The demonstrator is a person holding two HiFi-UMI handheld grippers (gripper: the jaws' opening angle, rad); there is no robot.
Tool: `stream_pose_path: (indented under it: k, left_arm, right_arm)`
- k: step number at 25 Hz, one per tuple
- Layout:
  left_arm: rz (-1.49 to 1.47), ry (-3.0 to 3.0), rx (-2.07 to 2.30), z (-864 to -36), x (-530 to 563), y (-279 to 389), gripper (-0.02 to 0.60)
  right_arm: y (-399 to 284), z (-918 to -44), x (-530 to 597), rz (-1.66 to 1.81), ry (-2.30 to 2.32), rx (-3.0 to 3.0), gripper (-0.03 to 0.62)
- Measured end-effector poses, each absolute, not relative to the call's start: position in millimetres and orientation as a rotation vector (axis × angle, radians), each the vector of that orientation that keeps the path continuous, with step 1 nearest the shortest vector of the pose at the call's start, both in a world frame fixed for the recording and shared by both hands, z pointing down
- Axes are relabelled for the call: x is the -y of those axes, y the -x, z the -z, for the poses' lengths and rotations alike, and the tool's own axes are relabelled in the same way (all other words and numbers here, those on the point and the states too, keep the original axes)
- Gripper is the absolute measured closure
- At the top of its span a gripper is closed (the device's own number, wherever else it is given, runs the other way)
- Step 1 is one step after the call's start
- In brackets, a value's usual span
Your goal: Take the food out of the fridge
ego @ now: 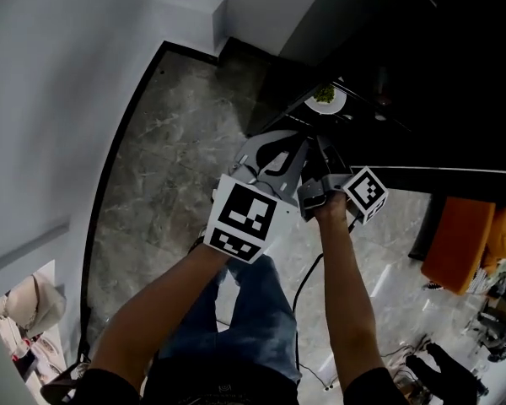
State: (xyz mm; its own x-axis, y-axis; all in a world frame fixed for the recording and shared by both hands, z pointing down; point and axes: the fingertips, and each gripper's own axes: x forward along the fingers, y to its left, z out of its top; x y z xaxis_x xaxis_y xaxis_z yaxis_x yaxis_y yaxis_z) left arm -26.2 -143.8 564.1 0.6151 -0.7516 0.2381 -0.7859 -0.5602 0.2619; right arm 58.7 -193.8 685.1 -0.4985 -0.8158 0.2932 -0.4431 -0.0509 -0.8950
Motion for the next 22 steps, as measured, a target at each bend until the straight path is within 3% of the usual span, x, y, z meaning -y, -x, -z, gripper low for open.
stream_pose_path:
  k: [11, 20, 22]
  left_arm:
    - [-0.162, -2.588, 1.209, -630, 170, 1, 0.578]
    - [-0.188, -2.551, 1.234, -654, 185, 8, 0.578]
    - [-0.185, -2.546, 1.238, -653, 188, 9, 0.578]
  right_arm:
    - [-79, -778, 254, 1.655, 1.245, -1.626, 0.471]
    - [-74, -791, 289, 1.746, 1.153, -1.464, 0.474]
    - [-73, -794, 289, 1.773, 1.156, -1.424, 0.509]
